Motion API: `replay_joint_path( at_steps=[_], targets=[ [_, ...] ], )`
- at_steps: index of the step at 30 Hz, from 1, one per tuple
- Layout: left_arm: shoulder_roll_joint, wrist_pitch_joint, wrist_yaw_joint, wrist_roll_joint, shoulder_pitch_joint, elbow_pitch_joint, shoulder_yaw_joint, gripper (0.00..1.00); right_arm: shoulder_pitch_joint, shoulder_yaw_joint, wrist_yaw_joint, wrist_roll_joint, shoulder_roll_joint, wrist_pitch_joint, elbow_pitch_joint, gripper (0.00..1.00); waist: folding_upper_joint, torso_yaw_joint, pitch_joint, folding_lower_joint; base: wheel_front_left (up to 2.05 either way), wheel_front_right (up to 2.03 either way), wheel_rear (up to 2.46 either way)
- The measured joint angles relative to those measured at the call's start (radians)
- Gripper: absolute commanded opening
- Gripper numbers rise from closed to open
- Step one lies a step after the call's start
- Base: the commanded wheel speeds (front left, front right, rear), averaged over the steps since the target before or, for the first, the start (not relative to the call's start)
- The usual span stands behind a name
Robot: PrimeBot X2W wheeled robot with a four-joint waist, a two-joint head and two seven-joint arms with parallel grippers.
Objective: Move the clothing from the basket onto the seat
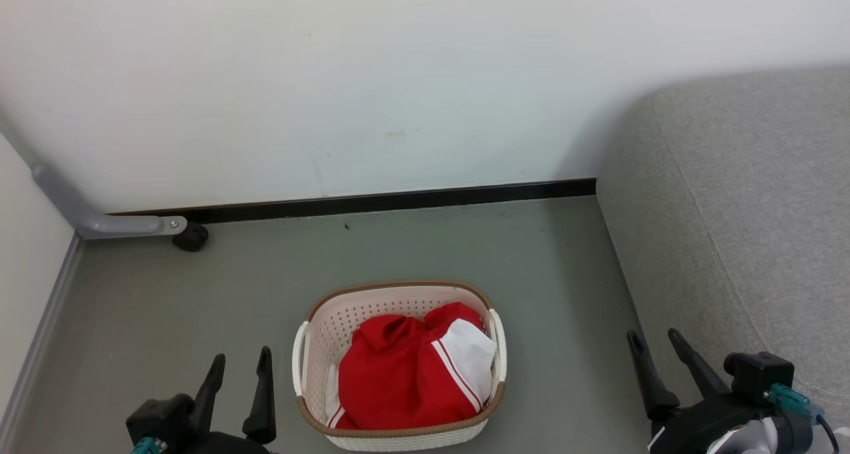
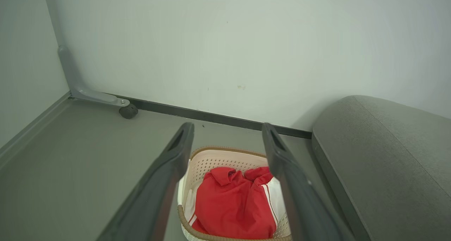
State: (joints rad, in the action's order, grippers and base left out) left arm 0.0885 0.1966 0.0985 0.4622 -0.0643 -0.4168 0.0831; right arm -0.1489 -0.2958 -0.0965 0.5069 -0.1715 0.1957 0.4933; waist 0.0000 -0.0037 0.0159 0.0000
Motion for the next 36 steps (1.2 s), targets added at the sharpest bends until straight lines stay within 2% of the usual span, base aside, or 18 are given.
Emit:
replay_joint_path(
  at_steps=[16,36],
  targets=[
    [0.005,0.053,0.009,-0.215,-0.01,-0.024,0.014,1.0,-0.028,-0.038,0.0,-0.197,-0.011,0.053,0.059,1.0,0.0,-0.005,0.001,0.0,0.0,0.0,0.0],
    [0.002,0.053,0.017,-0.221,-0.009,-0.021,-0.01,1.0,-0.03,-0.02,-0.001,-0.221,0.0,0.053,0.061,1.0,0.0,-0.026,-0.021,0.0,0.0,0.0,0.0]
  ],
)
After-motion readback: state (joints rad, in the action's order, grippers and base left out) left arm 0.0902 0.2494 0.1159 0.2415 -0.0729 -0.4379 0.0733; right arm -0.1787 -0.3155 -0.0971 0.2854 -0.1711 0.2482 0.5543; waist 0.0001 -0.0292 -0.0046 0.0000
